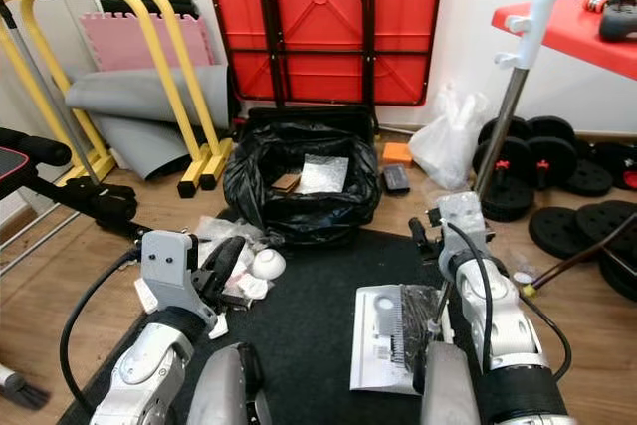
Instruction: Sweep floor
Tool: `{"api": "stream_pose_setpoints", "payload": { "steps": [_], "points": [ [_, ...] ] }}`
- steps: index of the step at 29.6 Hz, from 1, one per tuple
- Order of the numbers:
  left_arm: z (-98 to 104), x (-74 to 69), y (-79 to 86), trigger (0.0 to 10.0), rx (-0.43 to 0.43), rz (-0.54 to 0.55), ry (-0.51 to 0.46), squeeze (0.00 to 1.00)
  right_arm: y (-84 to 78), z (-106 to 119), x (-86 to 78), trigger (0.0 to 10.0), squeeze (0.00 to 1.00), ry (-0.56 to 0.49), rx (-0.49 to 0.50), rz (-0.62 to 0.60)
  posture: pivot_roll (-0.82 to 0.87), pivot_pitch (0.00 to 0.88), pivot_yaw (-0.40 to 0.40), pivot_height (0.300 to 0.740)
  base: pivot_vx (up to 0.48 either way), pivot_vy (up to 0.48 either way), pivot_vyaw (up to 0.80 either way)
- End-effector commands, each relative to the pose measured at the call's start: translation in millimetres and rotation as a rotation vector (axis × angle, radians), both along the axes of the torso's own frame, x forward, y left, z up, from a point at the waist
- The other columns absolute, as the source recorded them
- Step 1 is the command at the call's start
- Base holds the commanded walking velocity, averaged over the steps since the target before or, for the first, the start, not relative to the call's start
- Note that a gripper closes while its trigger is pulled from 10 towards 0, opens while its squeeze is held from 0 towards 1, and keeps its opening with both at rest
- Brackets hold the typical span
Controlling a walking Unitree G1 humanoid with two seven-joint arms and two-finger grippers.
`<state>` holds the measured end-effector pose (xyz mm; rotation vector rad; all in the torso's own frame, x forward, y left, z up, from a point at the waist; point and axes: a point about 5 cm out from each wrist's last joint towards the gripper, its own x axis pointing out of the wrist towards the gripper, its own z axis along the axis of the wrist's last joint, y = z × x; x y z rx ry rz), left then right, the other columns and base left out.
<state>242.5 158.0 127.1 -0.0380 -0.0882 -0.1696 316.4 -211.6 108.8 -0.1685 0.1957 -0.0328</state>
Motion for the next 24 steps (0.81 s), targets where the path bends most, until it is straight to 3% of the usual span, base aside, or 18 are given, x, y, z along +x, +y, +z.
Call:
{"api": "stream_pose_setpoints", "payload": {
  "steps": [1, 4, 12, 16, 24],
  "points": [
    [-1.6, -0.7, -0.4, 10.0, 0.006, -0.020, 0.013, 0.00, -3.5, 0.3, -0.2, 10.0, 0.00, -0.007, -0.009, -0.016, -0.10, 0.000, 0.028, 0.450, 0.000, 0.000, 0.00],
    [-1.5, -1.1, -0.6, 10.0, 0.004, -0.020, 0.013, 0.00, -23.1, -7.3, -1.8, 10.0, 0.00, 0.024, 0.026, -0.114, -0.10, 0.000, 0.027, 0.450, 0.000, 0.000, 0.00],
    [-3.0, -3.2, -1.3, 10.0, 0.006, -0.028, 0.019, 0.00, -50.0, -9.1, 3.4, 10.0, 0.00, 0.019, 0.018, -0.196, -0.09, 0.000, 0.032, 0.450, 0.000, 0.000, 0.00],
    [-2.8, -4.0, -1.4, 10.0, 0.006, -0.030, 0.020, 0.00, -53.1, -2.1, 12.9, 10.0, 0.00, -0.001, 0.015, -0.194, -0.09, 0.000, 0.040, 0.450, 0.000, 0.000, 0.00],
    [-1.8, -5.6, -2.2, 10.0, 0.002, -0.033, 0.021, 0.00, -41.0, -3.0, 23.2, 10.0, 0.00, 0.009, -0.006, -0.120, -0.07, 0.001, 0.040, 0.450, 0.000, 0.000, 0.00]
  ]
}}
